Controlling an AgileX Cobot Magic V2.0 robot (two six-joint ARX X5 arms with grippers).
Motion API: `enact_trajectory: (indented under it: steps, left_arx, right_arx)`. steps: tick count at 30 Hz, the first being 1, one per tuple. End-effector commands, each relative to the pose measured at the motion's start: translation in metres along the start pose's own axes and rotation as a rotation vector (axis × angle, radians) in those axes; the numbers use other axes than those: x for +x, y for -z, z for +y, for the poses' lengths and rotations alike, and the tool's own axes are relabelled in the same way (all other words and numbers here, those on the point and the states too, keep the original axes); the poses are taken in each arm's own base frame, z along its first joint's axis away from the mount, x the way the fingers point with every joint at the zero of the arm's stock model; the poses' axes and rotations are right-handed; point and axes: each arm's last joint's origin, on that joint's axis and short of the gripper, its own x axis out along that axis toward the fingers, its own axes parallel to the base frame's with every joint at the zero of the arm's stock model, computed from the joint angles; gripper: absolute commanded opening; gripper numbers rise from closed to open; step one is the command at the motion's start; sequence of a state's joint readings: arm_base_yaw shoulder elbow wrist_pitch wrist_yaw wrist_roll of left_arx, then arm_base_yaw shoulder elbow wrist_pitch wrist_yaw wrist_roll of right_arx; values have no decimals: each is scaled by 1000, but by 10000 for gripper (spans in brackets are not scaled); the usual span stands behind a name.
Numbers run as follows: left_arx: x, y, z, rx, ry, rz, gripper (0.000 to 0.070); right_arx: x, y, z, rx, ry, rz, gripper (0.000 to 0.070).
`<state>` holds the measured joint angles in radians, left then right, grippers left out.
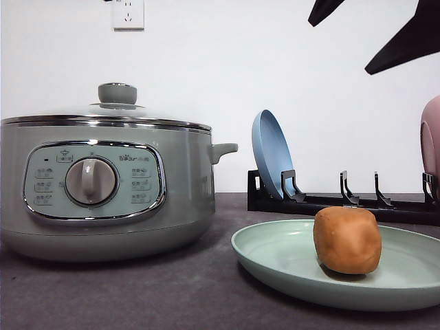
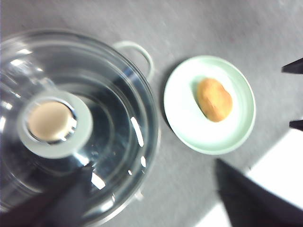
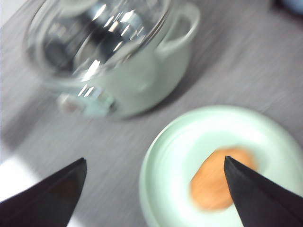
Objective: Transfer potato from steamer to green plate
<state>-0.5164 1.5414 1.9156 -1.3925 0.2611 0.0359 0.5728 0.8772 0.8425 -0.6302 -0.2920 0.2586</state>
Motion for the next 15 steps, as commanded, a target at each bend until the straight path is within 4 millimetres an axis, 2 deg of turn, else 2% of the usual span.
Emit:
enact_trajectory:
  steps: [1, 2, 3, 4, 5, 15]
  left_arx:
    - [-3, -2, -4, 18, 10, -11, 181]
    - [-2, -2, -6, 24, 12, -8, 90]
    - [-2, -2, -7, 30, 15, -7, 16]
    - [-2, -2, -8, 34, 17, -6, 1]
    - [-2, -2, -9, 37, 19, -6, 1]
    - [-2, -6, -10, 45, 19, -42, 2]
  right_arx:
    - [-2, -2, 3, -6, -27, 13, 411]
    - [-2, 0, 3, -3, -31, 27, 279]
    - [-2, 0, 3, -1, -29, 36, 108]
    - [-2, 1, 2, -2, -28, 41, 36]
    - [-2, 1, 2, -3, -27, 44, 0]
    - [-2, 1, 2, -2, -17, 41, 1]
